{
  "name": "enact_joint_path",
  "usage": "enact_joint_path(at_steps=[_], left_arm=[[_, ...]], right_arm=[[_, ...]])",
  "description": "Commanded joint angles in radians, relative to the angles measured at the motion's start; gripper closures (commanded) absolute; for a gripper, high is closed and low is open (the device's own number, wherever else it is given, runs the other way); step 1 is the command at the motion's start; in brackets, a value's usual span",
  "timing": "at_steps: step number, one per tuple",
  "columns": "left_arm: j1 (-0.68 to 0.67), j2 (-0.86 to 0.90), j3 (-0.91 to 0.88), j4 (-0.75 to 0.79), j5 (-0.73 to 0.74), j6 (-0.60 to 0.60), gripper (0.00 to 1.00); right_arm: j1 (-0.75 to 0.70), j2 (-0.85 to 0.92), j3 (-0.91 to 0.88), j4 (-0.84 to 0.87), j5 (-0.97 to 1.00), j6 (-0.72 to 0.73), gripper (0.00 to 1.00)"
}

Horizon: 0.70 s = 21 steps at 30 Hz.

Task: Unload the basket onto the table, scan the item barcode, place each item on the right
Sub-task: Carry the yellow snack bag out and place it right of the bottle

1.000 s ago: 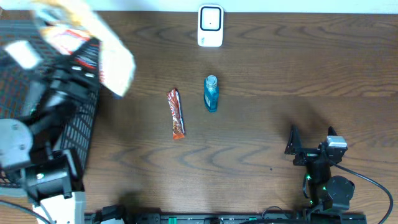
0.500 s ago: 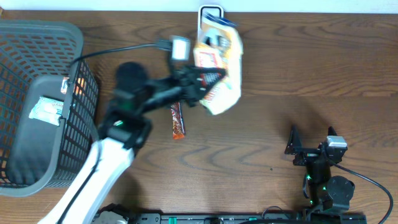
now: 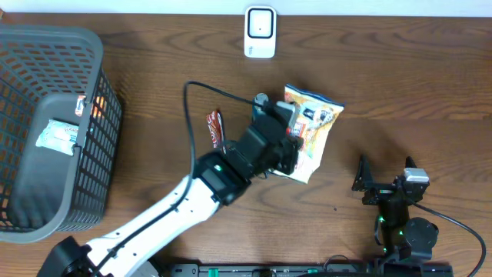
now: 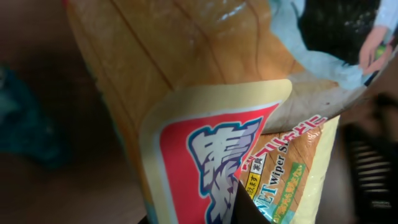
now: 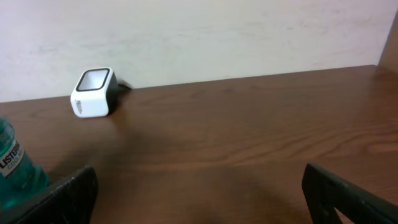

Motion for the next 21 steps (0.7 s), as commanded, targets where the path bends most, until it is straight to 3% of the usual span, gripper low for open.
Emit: enact_joint_path(at_steps=[1,11,12,15,17,21], left_arm=[[-0.013,0.076,0.018,-0.026,-0.189,0.073,0.92],[-0.015,0.284,0.018,-0.003,-0.187,0.072,0.92],[-0.017,0.286,0.018,-0.003,-0.187,0.071,0.88],[-0.027,0.27,0.023,-0.002,-0.188,0.069,0.55],[-0.036,0.248,0.024,-0.002,-0.188,0.069,0.43],[-0.054,0.172,0.024,-0.003,-0.187,0.068,0.37]], right_arm=[[0.002,-0.004,-0.001,-0.004,0.001,-0.01,0.01],[0.002,-0.004,-0.001,-0.004,0.001,-0.01,0.01],[0.002,-0.004,-0.001,-0.004,0.001,-0.01,0.01],[0.002,-0.004,-0.001,-0.004,0.001,-0.01,0.01],[0.002,-0.004,-0.001,-0.004,0.001,-0.01,0.01],[0.002,-0.004,-0.001,-0.004,0.001,-0.01,0.01]])
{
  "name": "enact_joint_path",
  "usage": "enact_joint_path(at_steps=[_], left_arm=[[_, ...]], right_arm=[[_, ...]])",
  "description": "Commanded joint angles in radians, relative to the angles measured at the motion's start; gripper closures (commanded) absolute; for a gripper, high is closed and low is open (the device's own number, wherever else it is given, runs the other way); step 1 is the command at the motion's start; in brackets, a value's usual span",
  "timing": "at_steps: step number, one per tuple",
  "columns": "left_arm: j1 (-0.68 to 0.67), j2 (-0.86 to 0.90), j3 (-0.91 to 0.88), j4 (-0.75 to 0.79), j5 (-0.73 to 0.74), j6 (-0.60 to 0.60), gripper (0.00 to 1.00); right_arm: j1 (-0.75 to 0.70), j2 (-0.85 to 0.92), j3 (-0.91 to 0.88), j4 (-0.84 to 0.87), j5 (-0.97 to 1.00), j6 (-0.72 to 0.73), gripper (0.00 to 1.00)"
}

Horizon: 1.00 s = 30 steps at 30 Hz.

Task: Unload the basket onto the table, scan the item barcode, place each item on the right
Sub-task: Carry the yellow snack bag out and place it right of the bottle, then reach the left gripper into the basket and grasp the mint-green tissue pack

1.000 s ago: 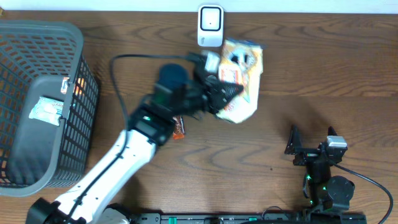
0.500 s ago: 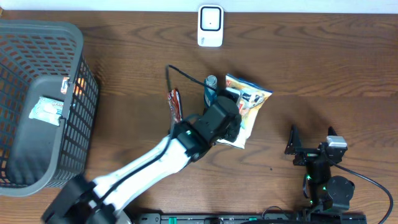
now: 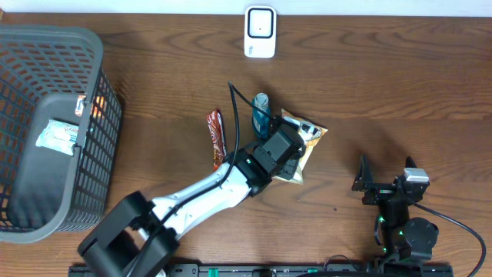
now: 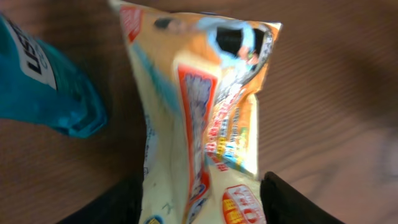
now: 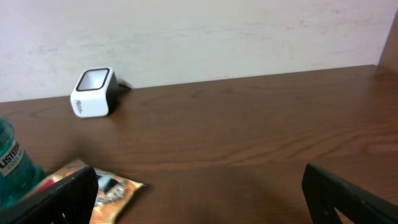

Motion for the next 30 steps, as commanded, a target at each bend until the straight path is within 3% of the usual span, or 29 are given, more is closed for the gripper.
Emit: enact_joint_path(at_steps=[1,12,19,25,28,30], left_arm=[[-0.018,-0.106,0.024,0.002,-0.014,0.003,0.36],[-0.019,-0.534,0.024,-0.011,-0.009,-0.01,0.28],[0.039,-0.729,0.035,-0.082,-0.255,0.045,0.25],[0.2,-0.8,0.143,-0.186,-0.462,0.148,0.18],[0.385,-0.798,0.224,-0.271,-0.65,0.15,0.17],[0.491,-0.797,0.237,-0.293,-0.668,0.146,0.17]], right_arm=[[0.002,-0.004,-0.001,-0.004,0.001,-0.01,0.01],[0.002,-0.004,-0.001,-0.004,0.001,-0.01,0.01],[0.002,-0.004,-0.001,-0.004,0.001,-0.01,0.01],[0.002,-0.004,-0.001,-0.004,0.001,-0.01,0.01],[0.002,-0.004,-0.001,-0.004,0.001,-0.01,0.01],[0.002,-0.004,-0.001,-0.004,0.001,-0.01,0.01]])
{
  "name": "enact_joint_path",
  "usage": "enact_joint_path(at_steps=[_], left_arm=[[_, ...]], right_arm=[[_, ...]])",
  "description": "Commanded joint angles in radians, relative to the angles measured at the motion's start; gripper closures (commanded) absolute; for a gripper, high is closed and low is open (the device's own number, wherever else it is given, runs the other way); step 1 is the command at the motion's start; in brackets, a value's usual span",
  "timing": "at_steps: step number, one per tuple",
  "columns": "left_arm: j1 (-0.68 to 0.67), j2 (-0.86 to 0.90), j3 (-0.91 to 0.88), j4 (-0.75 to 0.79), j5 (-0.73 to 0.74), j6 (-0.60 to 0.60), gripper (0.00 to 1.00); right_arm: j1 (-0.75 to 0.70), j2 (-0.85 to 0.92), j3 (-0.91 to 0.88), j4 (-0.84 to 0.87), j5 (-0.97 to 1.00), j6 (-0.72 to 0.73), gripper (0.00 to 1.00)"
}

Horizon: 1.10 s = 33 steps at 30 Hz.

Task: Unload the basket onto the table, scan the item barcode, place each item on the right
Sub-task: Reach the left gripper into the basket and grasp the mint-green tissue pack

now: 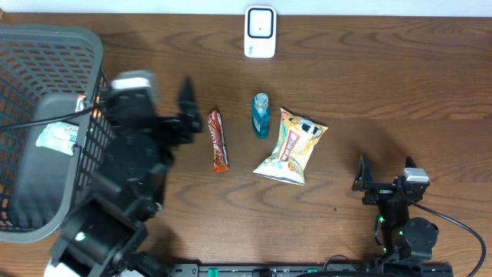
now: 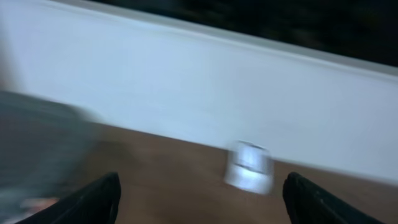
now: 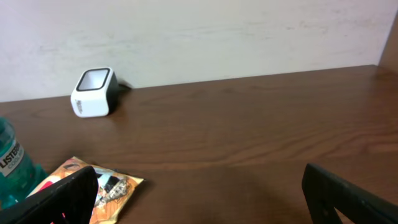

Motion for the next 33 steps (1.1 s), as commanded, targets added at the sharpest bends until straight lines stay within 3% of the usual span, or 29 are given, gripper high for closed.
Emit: enact_joint_path(at_steps=[1,6,13,17,19,26,33], left_arm=[[0.227,-0.003,0.05,-0.042,-0.19,0.022,0.17],[0.552,0.021,0.05,-0.144,-0.139,-0.171,0.16],[0.953,0.166,0.05,-0.203,0.241,-0.309,0.15],[1.113,0.317,0.05,-0.236,0.443,-0.37,0.15],[1.155,0.396,0.05,-0.246,0.502,-0.369,0.15],[1.191,0.629,0.049,-0.262,0.503,-0.369,0.14],[1.191,0.794,0.049,-0.187,0.504,-0.369,0.01]], right_arm=[[0.002,-0.004,-0.001,-0.004,0.001,-0.01,0.01],[0.002,-0.004,-0.001,-0.004,0.001,-0.01,0.01],[0.002,-0.004,-0.001,-0.004,0.001,-0.01,0.01],[0.002,-0.004,-0.001,-0.004,0.001,-0.01,0.01],[0.002,-0.004,-0.001,-0.004,0.001,-0.01,0.01],[0.002,-0.004,-0.001,-0.004,0.001,-0.01,0.01],[0.002,-0.004,-0.001,-0.004,0.001,-0.01,0.01]])
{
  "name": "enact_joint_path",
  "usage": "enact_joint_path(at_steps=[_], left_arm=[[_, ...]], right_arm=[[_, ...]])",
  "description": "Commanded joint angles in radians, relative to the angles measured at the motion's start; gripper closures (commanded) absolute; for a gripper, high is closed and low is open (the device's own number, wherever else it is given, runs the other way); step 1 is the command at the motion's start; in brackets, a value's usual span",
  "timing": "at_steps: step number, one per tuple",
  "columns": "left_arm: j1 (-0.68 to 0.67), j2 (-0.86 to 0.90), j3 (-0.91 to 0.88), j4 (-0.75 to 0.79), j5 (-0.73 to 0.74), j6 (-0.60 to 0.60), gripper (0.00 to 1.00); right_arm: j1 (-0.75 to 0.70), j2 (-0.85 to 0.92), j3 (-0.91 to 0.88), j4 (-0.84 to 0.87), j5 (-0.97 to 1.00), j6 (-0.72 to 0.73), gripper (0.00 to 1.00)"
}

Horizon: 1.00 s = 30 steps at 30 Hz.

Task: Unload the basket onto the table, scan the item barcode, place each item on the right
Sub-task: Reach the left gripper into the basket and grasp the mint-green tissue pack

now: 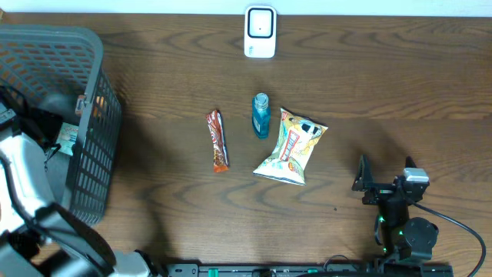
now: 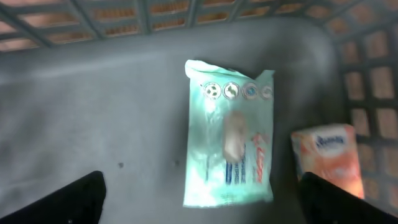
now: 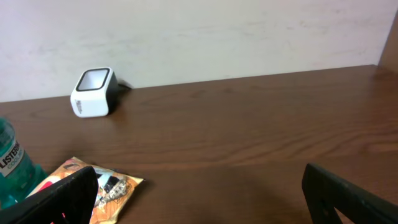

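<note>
My left gripper (image 2: 200, 190) is open inside the grey basket (image 1: 92, 115), its fingers (image 2: 81, 199) wide apart. It looks down on a pale green packet (image 2: 230, 143) lying flat on the basket floor. An orange packet (image 2: 328, 155) lies to the right of it. The white scanner (image 1: 260, 32) stands at the table's far edge. My right gripper (image 3: 199, 183) rests open and empty at the front right, facing the scanner (image 3: 93, 92).
A brown candy bar (image 1: 217, 140), a teal bottle (image 1: 261, 115) and an orange snack bag (image 1: 292, 146) lie mid-table. The basket's mesh walls (image 2: 186, 12) surround the left gripper.
My left gripper was up over the table beside the basket, facing the wall. Now it is down inside the basket over the pale green packet, still open. The right arm has not moved.
My left gripper first held the snack bag up over mid-table. Then the bag was low beside the teal bottle, between the fingers. Later the bag lay on the table and the gripper was over by the basket. Now it is inside the basket.
</note>
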Motion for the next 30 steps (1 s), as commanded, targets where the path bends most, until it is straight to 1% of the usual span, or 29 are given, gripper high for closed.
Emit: enact_joint_path(at_steps=[1,8,22,25,26,28,29,30], left_arm=[[0.004,0.068,0.013,0.035,0.009,-0.006,0.02],[0.002,0.174,0.013,0.127,0.01,-0.006,0.02],[-0.005,0.342,0.013,0.253,0.01,-0.004,0.02],[-0.016,0.379,0.013,0.255,0.01,0.032,0.02],[-0.021,0.388,0.013,0.252,0.01,0.052,0.04],[-0.033,0.4,0.012,0.24,0.009,0.072,0.27],[-0.04,0.402,0.01,0.237,0.01,0.074,0.35],[-0.047,0.402,0.009,0.234,0.01,0.074,0.4]], right_arm=[[0.002,-0.004,-0.001,-0.004,0.001,-0.01,0.01],[0.002,-0.004,-0.001,-0.004,0.001,-0.01,0.01],[0.002,-0.004,-0.001,-0.004,0.001,-0.01,0.01],[0.002,-0.004,-0.001,-0.004,0.001,-0.01,0.01],[0.002,-0.004,-0.001,-0.004,0.001,-0.01,0.01],[0.002,-0.004,-0.001,-0.004,0.001,-0.01,0.01],[0.002,-0.004,-0.001,-0.004,0.001,-0.01,0.01],[0.002,-0.004,-0.001,-0.004,0.001,-0.01,0.01]])
